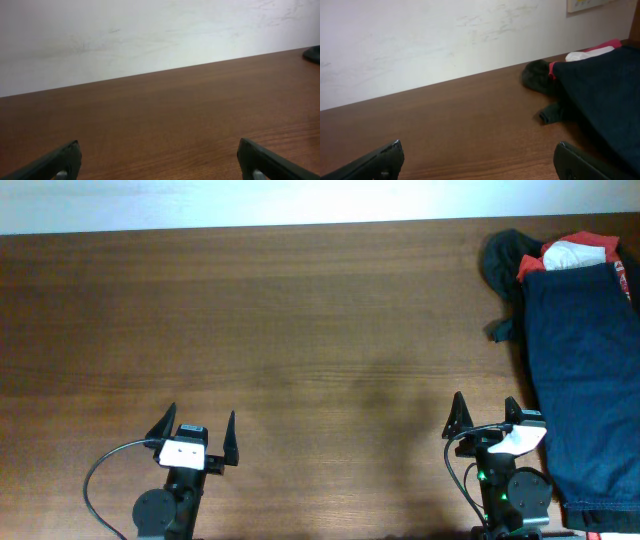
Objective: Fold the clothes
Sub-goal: 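Reach the right gripper toward the clothes pile at the right edge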
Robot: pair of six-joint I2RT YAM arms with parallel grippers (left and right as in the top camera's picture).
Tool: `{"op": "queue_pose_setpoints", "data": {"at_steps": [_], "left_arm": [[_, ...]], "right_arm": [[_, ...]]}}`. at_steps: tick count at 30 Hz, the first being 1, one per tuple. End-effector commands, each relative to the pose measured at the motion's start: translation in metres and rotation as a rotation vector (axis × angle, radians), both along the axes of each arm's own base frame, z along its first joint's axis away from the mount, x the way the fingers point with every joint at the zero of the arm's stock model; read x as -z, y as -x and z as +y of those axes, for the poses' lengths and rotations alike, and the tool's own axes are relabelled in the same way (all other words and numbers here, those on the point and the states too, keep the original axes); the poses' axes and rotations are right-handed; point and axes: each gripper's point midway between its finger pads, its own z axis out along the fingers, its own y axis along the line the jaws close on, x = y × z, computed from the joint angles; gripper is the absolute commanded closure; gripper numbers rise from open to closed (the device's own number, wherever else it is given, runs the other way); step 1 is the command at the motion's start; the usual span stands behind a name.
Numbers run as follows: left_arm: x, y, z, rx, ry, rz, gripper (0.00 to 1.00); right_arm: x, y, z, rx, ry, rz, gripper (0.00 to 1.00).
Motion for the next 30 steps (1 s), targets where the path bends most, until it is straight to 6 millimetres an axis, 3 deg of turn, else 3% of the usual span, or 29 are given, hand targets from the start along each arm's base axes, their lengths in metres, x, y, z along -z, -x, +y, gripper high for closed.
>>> {"op": "queue_pose_setpoints", "data": {"at_steps": [1, 6, 7, 9, 11, 12, 14, 16, 18, 20, 23, 24, 27, 30], "left_arm": [[0.002, 0.0, 0.002, -0.01, 0.009, 0.009, 0.01], [0.002, 0.0, 0.002, -0.01, 0.009, 0.01, 0.01], [0.002, 0.0, 0.002, -0.01, 0.009, 0.009, 0.01], [0.002, 0.0, 0.002, -0.01, 0.009, 0.009, 0.01], [0.002, 0.0, 0.002, -0.01, 0.009, 0.009, 0.01], [0.002, 0.0, 0.002, -0.01, 0.009, 0.01, 0.01], [0.002, 0.0, 0.002, -0.01, 0.009, 0.009, 0.01], [0.002, 0.0, 0.002, -0.01, 0.009, 0.009, 0.01], [0.002, 0.0, 0.002, -0.01, 0.009, 0.009, 0.01], [0.002, 0.0, 0.002, -0.01, 0.009, 0.009, 0.01], [0.002, 0.0, 0.002, -0.01, 0.009, 0.009, 0.01], [0.002, 0.0, 0.002, -0.01, 0.009, 0.009, 0.01], [0.002, 0.0, 0.002, -0.01, 0.009, 0.009, 0.01], [0.002, 0.0, 0.002, -0.01, 0.009, 0.009, 0.01]], "right_arm": [[0.005, 0.0, 0.001, -0.005, -0.001, 0.014, 0.01], [-0.001, -0.001, 0.003, -0.015, -0.018, -0.009, 0.01], [-0.011, -0.001, 0.015, -0.082, -0.105, -0.049, 0.01], [-0.011, 0.013, 0.074, -0.413, -0.454, 0.032, 0.01], [-0.015, 0.02, 0.089, -0.5, -0.599, 0.073, 0.01], [-0.026, 0.018, 0.085, -0.482, -0.636, 0.031, 0.01], [-0.084, 0.018, 0.063, -0.429, -0.604, -0.252, 0.01], [-0.097, 0.016, 0.042, -0.318, -0.602, -0.327, 0.01], [-0.124, 0.023, 0.04, -0.3, -0.434, -0.396, 0.01], [-0.161, 0.016, 0.034, -0.231, -0.234, -0.406, 0.02], [-0.193, -0.031, 0.027, -0.149, 0.089, -0.232, 0.01], [-0.197, -0.068, 0.003, -0.013, 0.192, -0.07, 0.01], [-0.188, -0.125, -0.028, 0.126, 0.342, 0.217, 0.01], [-0.146, -0.186, -0.08, 0.217, 0.354, 0.546, 0.01]]}}
